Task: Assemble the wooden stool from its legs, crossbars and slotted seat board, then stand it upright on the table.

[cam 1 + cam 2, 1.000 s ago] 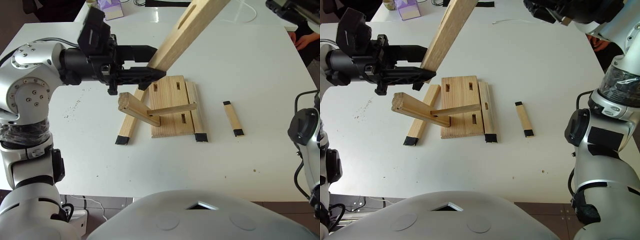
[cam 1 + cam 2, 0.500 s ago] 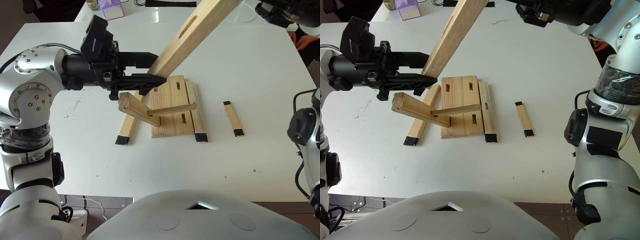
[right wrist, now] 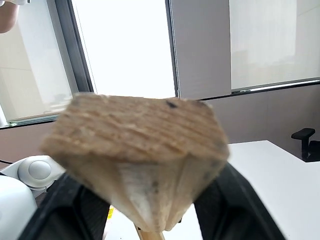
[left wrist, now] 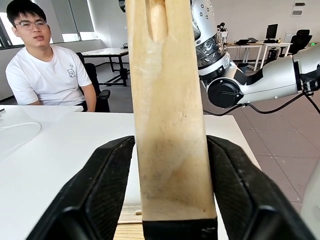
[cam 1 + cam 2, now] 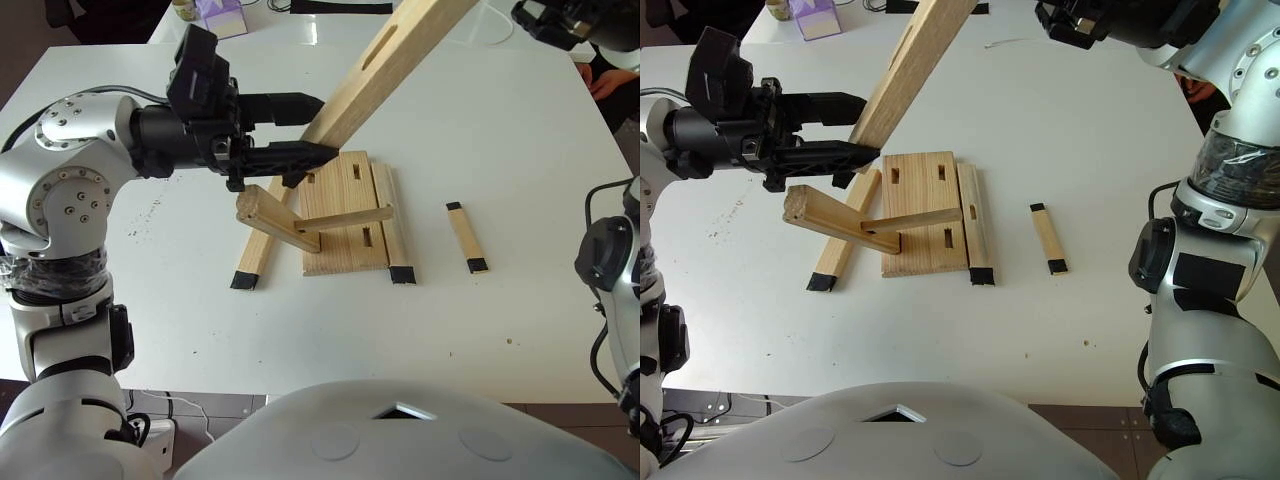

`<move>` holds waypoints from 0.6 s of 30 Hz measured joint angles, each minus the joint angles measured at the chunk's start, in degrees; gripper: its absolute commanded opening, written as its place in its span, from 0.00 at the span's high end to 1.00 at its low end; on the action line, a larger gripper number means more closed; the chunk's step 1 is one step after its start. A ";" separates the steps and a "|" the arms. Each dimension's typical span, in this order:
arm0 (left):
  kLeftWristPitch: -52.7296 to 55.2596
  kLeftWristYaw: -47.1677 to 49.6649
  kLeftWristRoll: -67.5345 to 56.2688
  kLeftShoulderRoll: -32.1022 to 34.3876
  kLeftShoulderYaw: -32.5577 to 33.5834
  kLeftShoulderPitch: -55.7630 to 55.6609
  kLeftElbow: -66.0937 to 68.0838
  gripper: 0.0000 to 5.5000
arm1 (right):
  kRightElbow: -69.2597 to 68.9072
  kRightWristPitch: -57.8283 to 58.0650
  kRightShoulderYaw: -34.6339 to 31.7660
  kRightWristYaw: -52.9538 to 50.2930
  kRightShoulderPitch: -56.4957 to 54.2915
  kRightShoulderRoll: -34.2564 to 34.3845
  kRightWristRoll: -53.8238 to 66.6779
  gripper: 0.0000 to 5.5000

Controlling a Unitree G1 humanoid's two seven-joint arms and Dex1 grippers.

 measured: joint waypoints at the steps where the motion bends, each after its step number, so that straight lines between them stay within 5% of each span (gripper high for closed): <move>1: -0.13 0.21 0.32 0.00 0.00 0.00 0.14 0.40 | -0.17 -0.32 0.00 -0.15 0.30 0.00 -0.28 0.63; 8: -8.06 0.91 9.50 1.17 0.53 5.45 2.46 0.40 | 3.30 -10.61 1.30 3.86 2.56 -3.86 -11.62 0.63; 12: -10.85 8.53 11.74 -0.62 7.16 14.50 3.07 0.40 | 6.49 -23.06 6.28 10.49 8.50 -8.67 -24.40 0.63; 15: -11.75 23.14 9.69 -8.73 15.99 16.89 0.74 0.40 | 4.57 -30.35 9.70 13.47 15.75 -8.92 -30.05 0.63; 18: -12.59 36.33 9.11 -18.11 18.18 18.60 -1.95 0.40 | 2.09 -32.47 10.22 13.91 21.04 -8.70 -31.71 0.63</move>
